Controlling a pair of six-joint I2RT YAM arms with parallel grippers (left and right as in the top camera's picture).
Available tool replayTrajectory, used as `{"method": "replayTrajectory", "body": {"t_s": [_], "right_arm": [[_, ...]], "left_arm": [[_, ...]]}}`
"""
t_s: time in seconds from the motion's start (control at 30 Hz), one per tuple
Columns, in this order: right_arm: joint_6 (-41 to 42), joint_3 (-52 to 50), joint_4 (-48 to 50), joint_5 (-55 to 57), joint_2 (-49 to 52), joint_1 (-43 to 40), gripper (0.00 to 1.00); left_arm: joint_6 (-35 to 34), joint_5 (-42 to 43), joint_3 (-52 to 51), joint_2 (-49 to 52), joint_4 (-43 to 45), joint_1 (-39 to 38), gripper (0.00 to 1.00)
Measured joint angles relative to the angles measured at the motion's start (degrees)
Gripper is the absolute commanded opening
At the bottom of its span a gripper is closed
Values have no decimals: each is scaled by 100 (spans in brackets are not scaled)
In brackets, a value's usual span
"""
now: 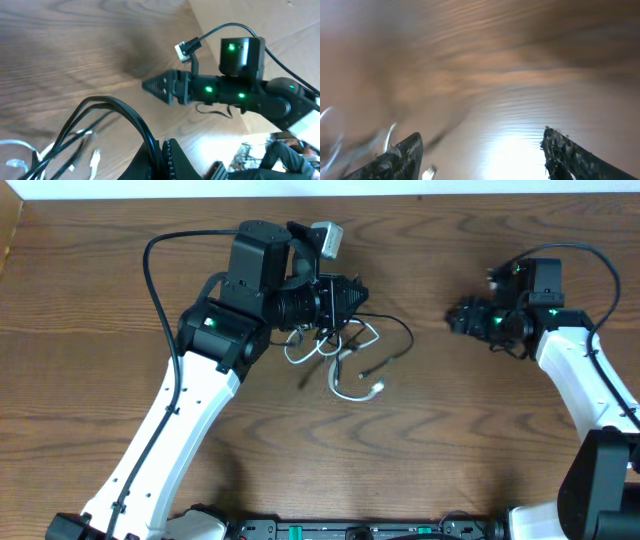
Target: Untangle cables
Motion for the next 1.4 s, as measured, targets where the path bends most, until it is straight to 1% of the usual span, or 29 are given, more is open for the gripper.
{"method": "replayTrajectory", "body": {"t_s": [0.1,0.2,0.3,0.37,0.47,0.57,0.73,0.9,1.07,1.13,1.4], "right_arm": [[-487,0,-4,-1137,-83,68,75],[-734,0,20,-1932,-420,203,74],[-734,2,26,-2304,-859,411,72],[-525,22,35,-2391,-1067,597,67],[24,48,-33,-2199,-1115,883,63],[710,46,-48,-1711,-960,1222,63],[1464,44,566,-1272,-590,1768,63],[2000,42,1029,-1021,-483,2168,61],[2474,42,1261,-599,-442,2361,60],[2643,42,1552,-435,-326,2448,59],[3036,39,2380,-286,415,2594,56]], "left_arm": [[2,-118,0,0,0,0,7],[2,-229,0,0,0,0,7],[-22,-315,0,0,4,0,8],[-92,-354,0,0,20,0,7],[-343,-431,0,0,63,0,8],[-695,-531,0,0,184,0,7],[-1370,-629,0,0,343,0,7],[-1897,-667,0,0,474,0,7],[-2341,-669,0,0,555,0,7],[-2498,-669,0,0,557,0,7],[-2752,-664,0,0,560,0,7]]}}
